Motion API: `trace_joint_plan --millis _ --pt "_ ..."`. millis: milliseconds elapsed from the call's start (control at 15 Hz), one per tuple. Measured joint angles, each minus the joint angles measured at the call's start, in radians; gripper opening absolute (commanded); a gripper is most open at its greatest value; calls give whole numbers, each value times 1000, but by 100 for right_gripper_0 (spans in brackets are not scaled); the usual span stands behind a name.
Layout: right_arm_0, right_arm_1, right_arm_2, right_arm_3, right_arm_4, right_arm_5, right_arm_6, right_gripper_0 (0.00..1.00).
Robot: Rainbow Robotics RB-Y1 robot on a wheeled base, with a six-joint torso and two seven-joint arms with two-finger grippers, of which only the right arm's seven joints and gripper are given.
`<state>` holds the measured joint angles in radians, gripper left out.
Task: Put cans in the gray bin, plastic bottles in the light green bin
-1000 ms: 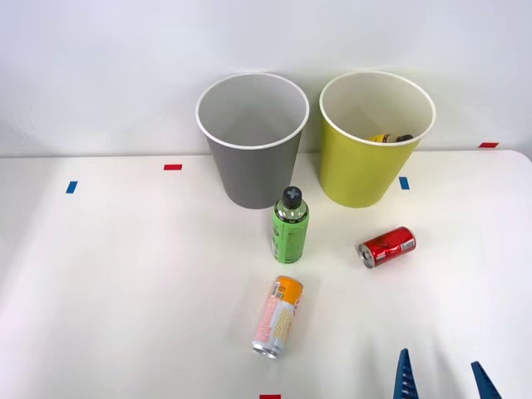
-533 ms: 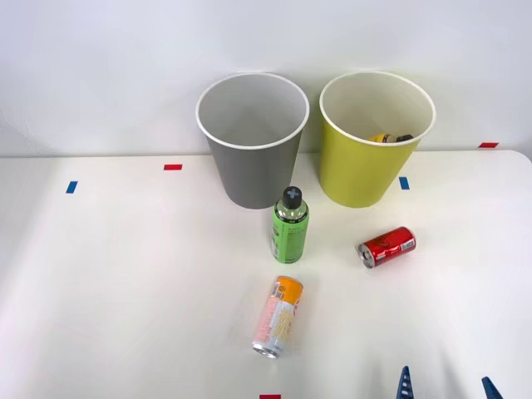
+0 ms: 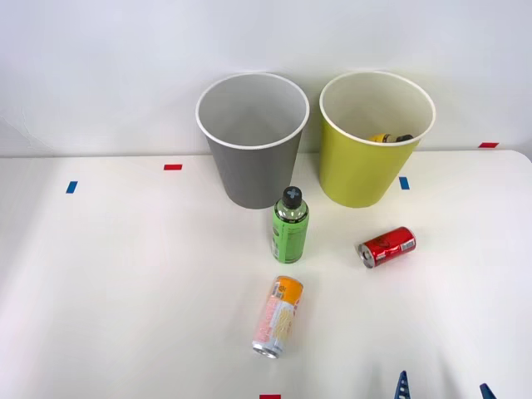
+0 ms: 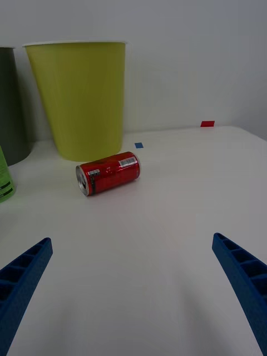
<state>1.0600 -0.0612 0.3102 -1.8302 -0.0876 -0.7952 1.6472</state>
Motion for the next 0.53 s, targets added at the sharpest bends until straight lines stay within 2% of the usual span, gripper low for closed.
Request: trace_joint_plan --millis 533 --pt "0 0 0 0 0 0 0 100"
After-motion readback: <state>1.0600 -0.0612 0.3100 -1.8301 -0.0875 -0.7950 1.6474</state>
